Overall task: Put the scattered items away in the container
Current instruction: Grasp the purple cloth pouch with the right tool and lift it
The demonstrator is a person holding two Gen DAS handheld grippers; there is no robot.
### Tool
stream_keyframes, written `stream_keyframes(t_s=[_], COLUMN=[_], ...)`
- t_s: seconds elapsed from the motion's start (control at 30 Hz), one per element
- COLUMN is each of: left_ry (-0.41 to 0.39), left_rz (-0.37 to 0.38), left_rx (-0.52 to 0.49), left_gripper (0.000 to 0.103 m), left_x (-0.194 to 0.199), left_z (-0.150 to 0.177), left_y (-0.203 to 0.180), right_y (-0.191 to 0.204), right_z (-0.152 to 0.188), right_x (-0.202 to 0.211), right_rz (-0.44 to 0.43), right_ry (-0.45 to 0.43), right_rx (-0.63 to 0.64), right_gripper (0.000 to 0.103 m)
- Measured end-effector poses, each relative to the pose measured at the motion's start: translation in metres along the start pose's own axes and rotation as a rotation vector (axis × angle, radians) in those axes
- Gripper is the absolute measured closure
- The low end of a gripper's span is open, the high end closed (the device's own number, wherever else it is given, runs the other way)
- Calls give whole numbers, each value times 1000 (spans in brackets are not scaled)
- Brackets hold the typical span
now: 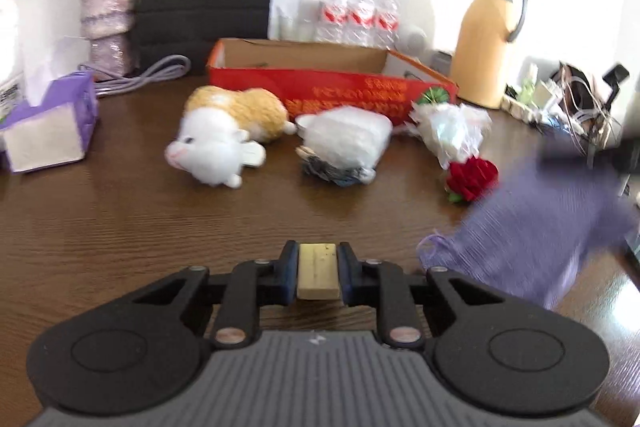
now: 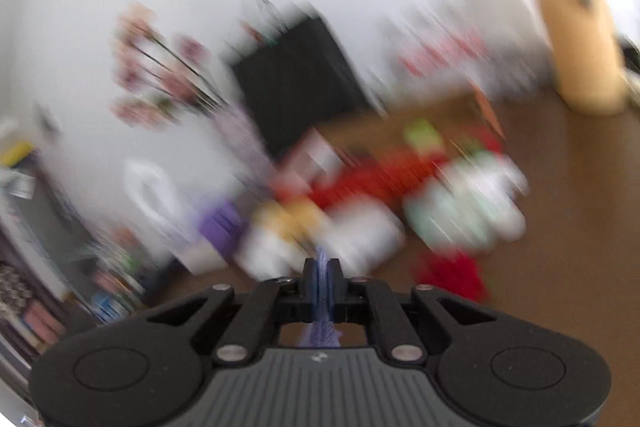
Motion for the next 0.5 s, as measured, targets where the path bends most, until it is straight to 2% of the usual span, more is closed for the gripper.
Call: stream_keyframes(t_s=[0.07,0.1,0.13,0.17,0.23,0.3,0.4,0.43,0.5], left_ry=[-9,-13,-16,-19,-24,-31,-47,-50,-52], left_rz=[-13,-17,-22,-27,-27,-30,-32,-34,-44], left_rx=[6,7,8,10,11,8,3,4,3], left_gripper=[82,82,82,82,82,82,82,82,82], left_x=[6,9,11,14,18,20,26,27,29], left_z=[-1,-1,-2,-2,-4,-5,-7,-7,-7], left_y=[5,6,8,8,9,8,6,6,6], right_y=[-13,-14,-12,-7,11,31,51,52,51], right_z=[20,25,28,29,32,39,53,57,62], right_x=[0,3,7,10,8,-2,-27,-36,-53], right_rz=[180,237,257,236,116,-11,-148,-165,-139], right_ry=[51,43,25,12,24,66,153,176,216], right_rx=[137,203,258,299,371,448,497,504,534], right_gripper=[59,53,46,43,39,36,36,37,41])
Point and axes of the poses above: each gripper's, at about its wrist camera, not at the fingertips, and x roughly against the way its jaws point, y to its left, z to its underside, the point moved 8 cm from there along -x, roughly the way its jaws point, and after that the axes turned 8 degrees about -y, right-handed, at the moved point
